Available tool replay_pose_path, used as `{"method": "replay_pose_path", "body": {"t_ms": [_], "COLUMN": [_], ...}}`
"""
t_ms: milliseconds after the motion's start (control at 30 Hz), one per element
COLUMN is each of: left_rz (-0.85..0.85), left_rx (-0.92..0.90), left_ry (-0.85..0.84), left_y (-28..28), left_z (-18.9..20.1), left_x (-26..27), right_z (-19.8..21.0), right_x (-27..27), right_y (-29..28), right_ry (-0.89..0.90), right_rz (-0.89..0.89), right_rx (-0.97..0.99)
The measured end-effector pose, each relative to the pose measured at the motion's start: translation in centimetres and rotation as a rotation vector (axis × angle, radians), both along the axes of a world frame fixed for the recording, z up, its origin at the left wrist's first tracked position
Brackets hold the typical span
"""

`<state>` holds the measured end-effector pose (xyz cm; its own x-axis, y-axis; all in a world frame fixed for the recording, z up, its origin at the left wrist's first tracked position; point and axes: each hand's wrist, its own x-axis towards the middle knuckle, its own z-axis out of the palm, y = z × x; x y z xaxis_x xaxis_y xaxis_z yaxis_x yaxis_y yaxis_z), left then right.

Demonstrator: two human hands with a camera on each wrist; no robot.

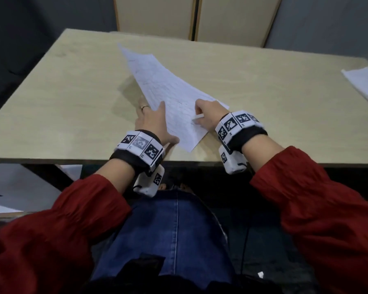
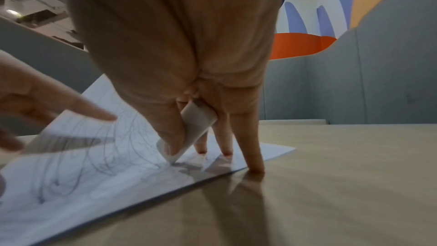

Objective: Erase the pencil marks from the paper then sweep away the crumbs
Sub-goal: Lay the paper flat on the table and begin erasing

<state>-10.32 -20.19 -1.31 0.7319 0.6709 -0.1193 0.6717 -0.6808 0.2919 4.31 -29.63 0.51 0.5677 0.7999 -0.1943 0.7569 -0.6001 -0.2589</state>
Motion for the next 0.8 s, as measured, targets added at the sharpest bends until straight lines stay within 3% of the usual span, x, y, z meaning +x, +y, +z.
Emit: {"method": "replay_pose_path", "body": {"t_ms": [133, 267, 400, 800], "left_rz": [-0.087, -0.187, -0.178, -0.127], "left_rx": [0.168, -0.039, -0.057, -0.120], "left_ry": [0.172, 0.218, 0.186, 0.310], "left_y": [0.6, 0.8, 0.4, -0.4], "left_z": [-0.4, -1.6, -1.7, -0.6], "left_x": [-0.6, -0.4, -0.2, 1.6], "right_z": [0.3, 1.0, 1.1, 1.4], "right_x": [-1.4, -2.9, -3.8, -3.8], "right_y": [0.8, 1.2, 1.1, 1.6], "right_ry": [0.005, 0.060, 0.041, -0.023], "right_rz": [0.006, 0.030, 0.085, 0.083], "right_rx": [0.048, 0.034, -0.111, -0.112]}}
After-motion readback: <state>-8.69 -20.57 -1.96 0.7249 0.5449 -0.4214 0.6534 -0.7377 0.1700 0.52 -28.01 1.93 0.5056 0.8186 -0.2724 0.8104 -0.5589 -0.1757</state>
